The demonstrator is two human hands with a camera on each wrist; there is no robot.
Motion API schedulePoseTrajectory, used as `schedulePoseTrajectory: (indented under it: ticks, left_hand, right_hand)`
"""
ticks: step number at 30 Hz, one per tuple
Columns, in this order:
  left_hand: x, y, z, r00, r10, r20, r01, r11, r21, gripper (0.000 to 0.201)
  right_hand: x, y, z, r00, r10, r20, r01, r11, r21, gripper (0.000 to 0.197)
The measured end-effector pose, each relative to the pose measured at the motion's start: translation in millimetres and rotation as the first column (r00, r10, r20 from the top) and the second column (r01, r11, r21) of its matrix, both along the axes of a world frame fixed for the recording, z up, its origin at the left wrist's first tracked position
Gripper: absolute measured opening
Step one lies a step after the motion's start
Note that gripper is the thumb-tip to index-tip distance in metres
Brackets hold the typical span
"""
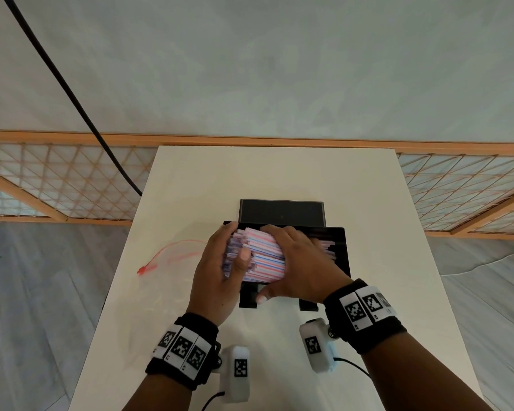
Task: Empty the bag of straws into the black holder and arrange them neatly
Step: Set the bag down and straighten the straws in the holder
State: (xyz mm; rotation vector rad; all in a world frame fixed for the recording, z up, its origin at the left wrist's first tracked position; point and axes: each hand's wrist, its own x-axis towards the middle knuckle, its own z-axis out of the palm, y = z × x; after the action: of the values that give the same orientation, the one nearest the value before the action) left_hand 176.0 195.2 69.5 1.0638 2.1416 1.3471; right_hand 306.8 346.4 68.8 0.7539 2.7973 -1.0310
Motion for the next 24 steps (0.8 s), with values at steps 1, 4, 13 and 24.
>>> schedulePoseTrajectory:
  ticks: [1, 4, 13, 24]
  left_hand:
    - [-0.2, -0.2, 0.2, 1.000, -0.005, 0.007, 0.005, 1.000, 0.002, 0.075]
    - [-0.2, -1.2, 0.8, 0.999, -0.019, 0.049, 0.018, 1.000, 0.016, 0.093]
    - [-6.2, -3.0, -0.7, 0.997, -0.067, 0.031, 0.067, 0.998, -0.008, 0.097]
    - [0.4, -6.5, -0.1, 0.999, -0.031, 0.007, 0.031, 0.998, 0.064, 0.087]
  right_hand:
    - [0.1, -0.6, -0.2, 1.000, 0.001, 0.001, -0.001, 1.000, -0.013, 0.124]
    - [-0.3, -1.0, -1.2, 1.000, 0.016, 0.013, -0.015, 0.999, -0.032, 0.121]
    - [-0.7, -7.1, 0.9, 1.000, -0.011, 0.023, 0.009, 0.998, 0.066, 0.123]
    - [-2.1, -4.8, 8.3, 0.993, -0.009, 0.120, -0.003, 0.995, 0.097, 0.126]
